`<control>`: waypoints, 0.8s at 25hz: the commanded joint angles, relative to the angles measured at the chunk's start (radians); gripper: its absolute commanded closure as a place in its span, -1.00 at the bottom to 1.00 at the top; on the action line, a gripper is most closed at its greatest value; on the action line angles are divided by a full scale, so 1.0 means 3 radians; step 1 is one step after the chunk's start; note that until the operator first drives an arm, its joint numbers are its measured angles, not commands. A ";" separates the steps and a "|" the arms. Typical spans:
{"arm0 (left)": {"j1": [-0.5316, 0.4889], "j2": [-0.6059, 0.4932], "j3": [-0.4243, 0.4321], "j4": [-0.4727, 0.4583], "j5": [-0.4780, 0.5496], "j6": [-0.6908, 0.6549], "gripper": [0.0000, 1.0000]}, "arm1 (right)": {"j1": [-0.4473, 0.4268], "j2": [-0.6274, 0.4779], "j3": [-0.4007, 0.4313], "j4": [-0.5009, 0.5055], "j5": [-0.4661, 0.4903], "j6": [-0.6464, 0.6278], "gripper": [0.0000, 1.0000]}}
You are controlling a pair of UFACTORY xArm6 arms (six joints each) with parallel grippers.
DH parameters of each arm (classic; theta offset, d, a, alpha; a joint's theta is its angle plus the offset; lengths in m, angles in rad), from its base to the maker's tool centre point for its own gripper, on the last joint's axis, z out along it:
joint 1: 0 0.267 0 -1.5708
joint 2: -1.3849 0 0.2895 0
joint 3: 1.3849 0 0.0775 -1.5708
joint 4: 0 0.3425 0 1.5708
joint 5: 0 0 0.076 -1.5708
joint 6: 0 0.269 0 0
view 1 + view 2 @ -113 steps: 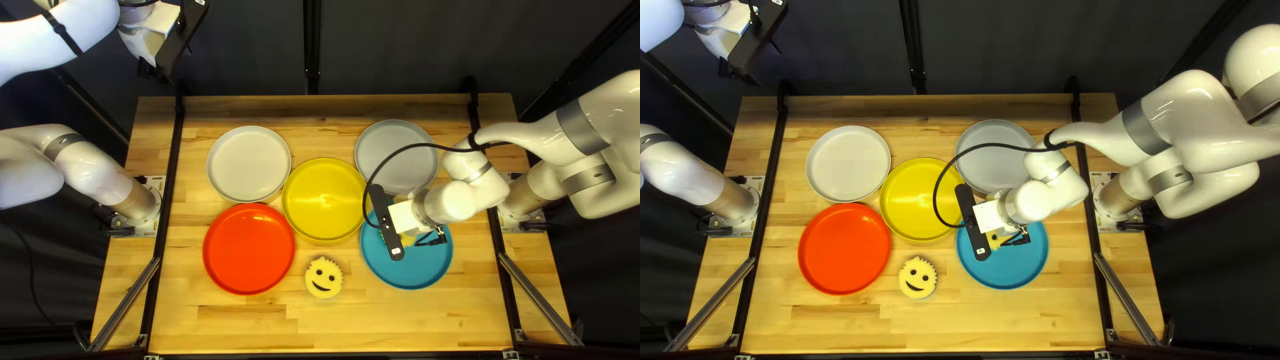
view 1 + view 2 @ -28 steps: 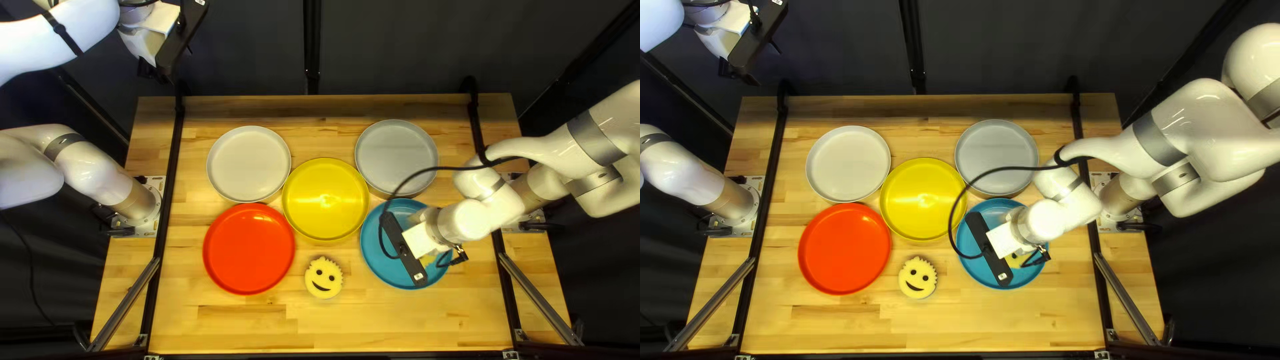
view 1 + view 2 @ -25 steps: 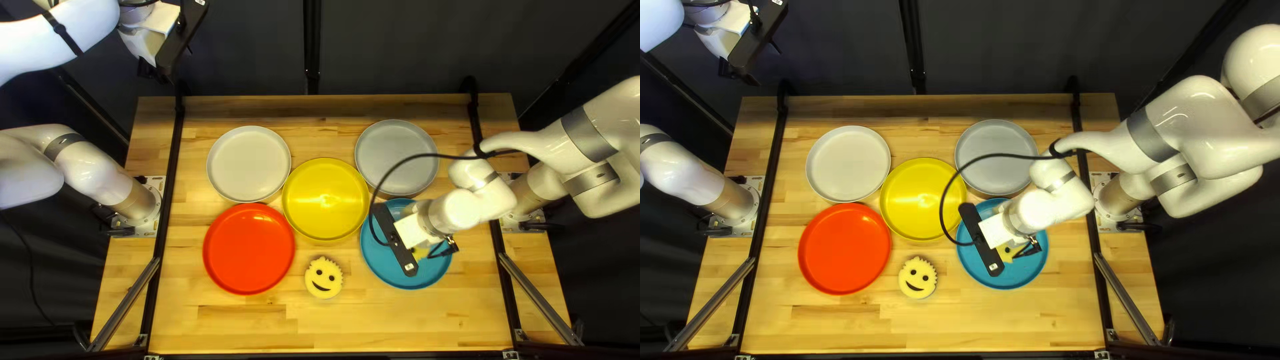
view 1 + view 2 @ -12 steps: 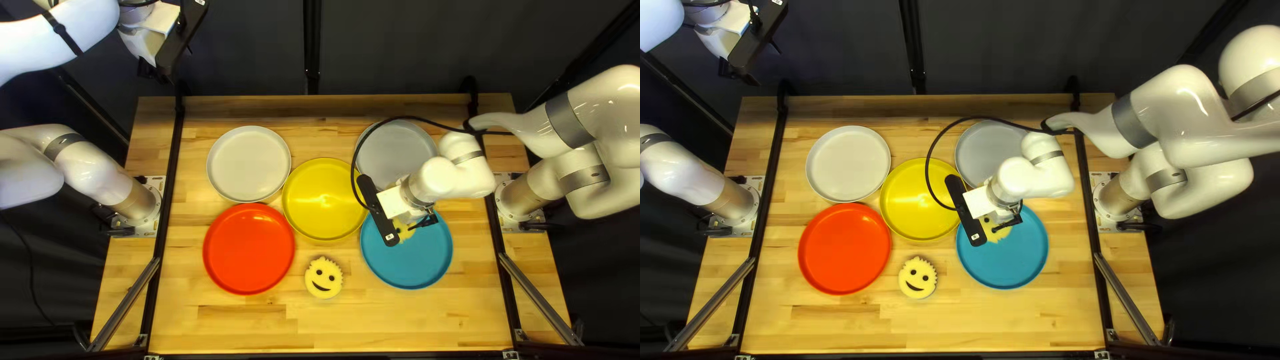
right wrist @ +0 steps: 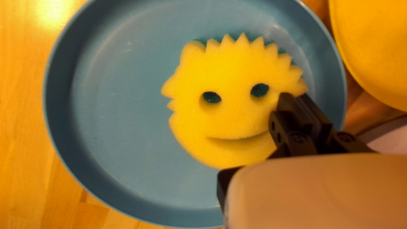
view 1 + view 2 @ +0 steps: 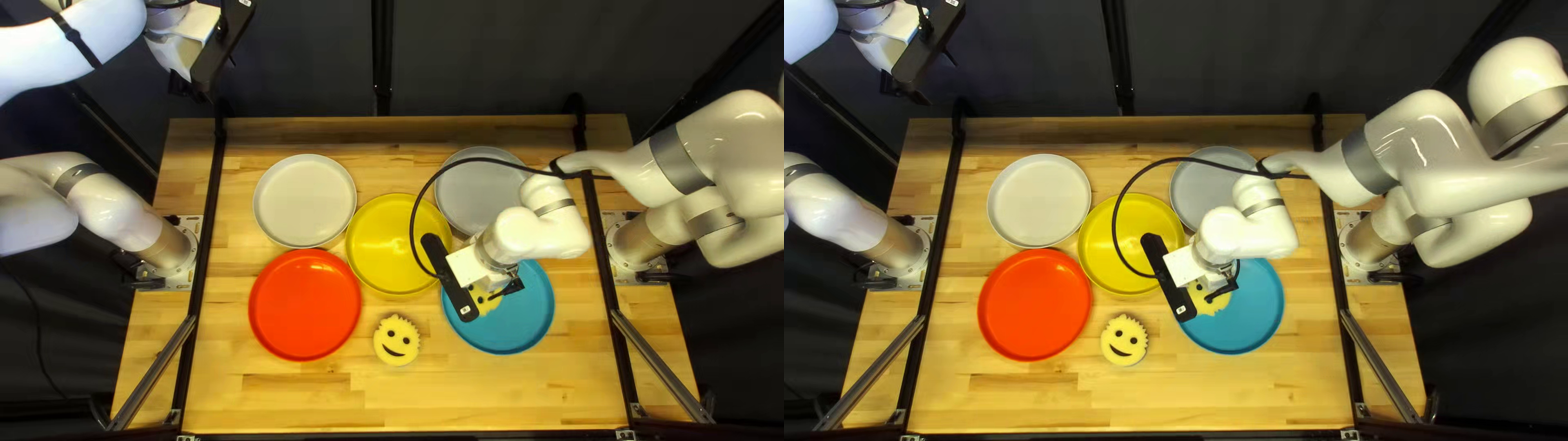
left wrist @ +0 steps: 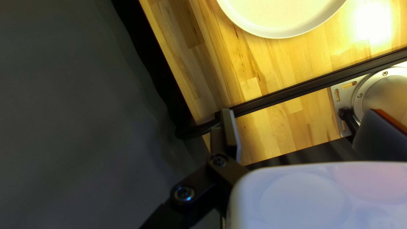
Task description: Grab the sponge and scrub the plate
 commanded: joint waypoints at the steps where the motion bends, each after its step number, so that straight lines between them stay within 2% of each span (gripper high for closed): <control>1: 0.0000 0.0000 0.0000 0.0000 0.0000 0.0000 -1.00 | 0.0089 0.0047 -0.0052 -0.0037 0.0088 0.0119 1.00; 5: 0.0000 0.0000 0.0000 0.0000 0.0000 0.0000 -1.00 | -0.0001 -0.0020 0.0006 -0.0039 0.0146 0.0094 1.00; 16: 0.0000 0.0000 0.0000 0.0000 0.0000 0.0000 -1.00 | -0.0533 -0.0214 0.0169 -0.0018 0.0188 -0.0166 1.00; 20: 0.0000 0.0000 0.0000 0.0000 0.0000 0.0000 -1.00 | -0.0533 -0.0331 0.0268 -0.0054 0.0210 -0.0067 1.00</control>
